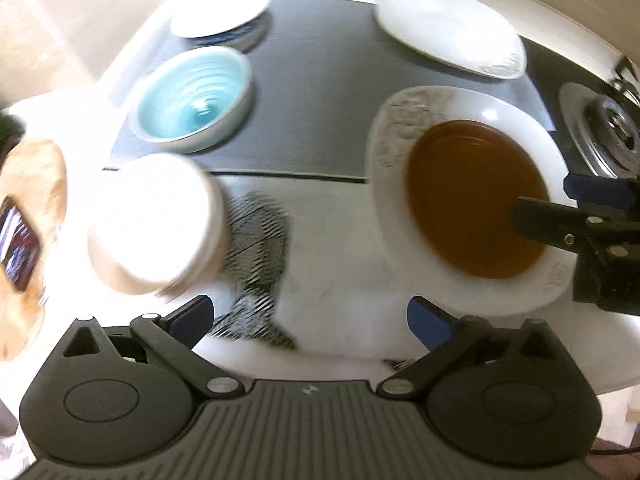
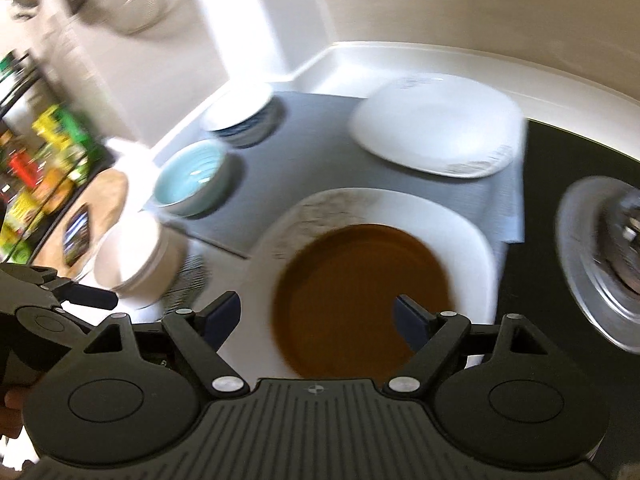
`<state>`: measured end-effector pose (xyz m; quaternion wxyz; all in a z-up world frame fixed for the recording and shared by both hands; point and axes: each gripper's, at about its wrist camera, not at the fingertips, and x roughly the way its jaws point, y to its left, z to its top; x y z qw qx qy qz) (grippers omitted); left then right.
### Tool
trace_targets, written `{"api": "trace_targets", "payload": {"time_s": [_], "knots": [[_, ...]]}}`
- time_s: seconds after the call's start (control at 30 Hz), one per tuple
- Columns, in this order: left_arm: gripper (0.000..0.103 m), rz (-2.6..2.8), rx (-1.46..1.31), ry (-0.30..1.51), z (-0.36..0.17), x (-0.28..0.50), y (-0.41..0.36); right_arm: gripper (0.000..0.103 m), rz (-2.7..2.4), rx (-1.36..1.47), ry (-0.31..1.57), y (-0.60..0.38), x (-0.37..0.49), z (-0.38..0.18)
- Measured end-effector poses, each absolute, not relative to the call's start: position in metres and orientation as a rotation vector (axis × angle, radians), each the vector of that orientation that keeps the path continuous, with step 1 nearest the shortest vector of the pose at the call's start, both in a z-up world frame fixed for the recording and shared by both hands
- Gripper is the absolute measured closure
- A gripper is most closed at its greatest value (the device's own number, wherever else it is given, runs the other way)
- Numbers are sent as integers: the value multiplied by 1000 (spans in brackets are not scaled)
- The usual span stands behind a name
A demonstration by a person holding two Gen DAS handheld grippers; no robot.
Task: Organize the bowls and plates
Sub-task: 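Move both grippers toward the plain white plate by the wall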
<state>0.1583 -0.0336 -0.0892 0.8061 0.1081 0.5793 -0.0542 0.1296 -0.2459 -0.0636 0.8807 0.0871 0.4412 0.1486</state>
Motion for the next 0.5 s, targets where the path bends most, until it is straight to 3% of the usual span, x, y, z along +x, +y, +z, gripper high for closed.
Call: {"api": "trace_targets", "payload": {"time_s": [0.5], "knots": [[0, 106, 160, 1260, -79, 129, 9, 18, 568, 94, 938, -189, 144, -56]]}}
